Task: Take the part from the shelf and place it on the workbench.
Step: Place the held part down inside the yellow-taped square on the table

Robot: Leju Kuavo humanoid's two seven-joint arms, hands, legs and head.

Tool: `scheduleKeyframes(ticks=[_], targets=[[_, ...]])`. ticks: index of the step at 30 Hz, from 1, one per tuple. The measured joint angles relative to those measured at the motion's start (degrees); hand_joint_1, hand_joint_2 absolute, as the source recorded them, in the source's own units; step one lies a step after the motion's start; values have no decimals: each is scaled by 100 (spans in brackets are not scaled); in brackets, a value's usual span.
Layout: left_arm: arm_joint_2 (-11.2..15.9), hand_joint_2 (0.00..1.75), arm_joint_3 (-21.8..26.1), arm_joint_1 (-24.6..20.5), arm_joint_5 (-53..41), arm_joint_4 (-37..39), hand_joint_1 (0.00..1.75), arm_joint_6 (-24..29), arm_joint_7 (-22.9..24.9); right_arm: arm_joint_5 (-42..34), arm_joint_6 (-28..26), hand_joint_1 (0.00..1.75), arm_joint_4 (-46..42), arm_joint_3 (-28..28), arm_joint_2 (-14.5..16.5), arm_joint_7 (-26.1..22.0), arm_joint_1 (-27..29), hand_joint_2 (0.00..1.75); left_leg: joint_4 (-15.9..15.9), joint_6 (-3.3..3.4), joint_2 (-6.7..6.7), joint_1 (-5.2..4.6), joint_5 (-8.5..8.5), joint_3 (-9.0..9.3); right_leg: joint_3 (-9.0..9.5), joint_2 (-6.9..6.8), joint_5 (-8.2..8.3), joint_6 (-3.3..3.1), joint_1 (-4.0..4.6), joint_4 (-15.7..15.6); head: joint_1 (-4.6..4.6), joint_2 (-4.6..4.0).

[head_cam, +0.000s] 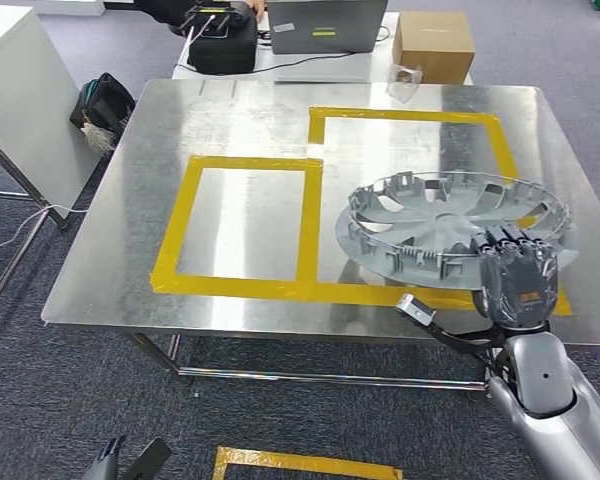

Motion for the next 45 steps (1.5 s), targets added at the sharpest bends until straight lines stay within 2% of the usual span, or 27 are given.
scheduleKeyframes(ticks=[8,22,28,34,45], targets=[[1,175,5,49,48,0,0,72,27,30,-36,175,-125,-464,-29,-27,644,175,-1,3,2,1,-3,0,-2,3,-2,0,0,-1,-1,0],[24,175,76,55,149,0,0,80,233,-64,-2,175,-165,-611,-27,-136,837,175,0,2,2,0,-2,0,1,2,-1,0,0,-1,0,0],[66,175,132,54,114,0,0,81,328,-212,229,175,-77,-722,-50,-130,687,175,-1,3,2,0,-1,0,0,2,-1,0,-1,-1,-1,0],[78,175,133,50,47,0,0,66,358,-394,509,175,312,-985,-221,-83,332,175,0,7,2,-3,3,1,1,3,4,6,-3,-1,0,0],[98,175,134,42,3,0,0,83,541,-517,681,175,1038,-1261,-452,-30,28,175,1,9,1,-5,4,1,1,3,7,11,-6,-1,0,0]])
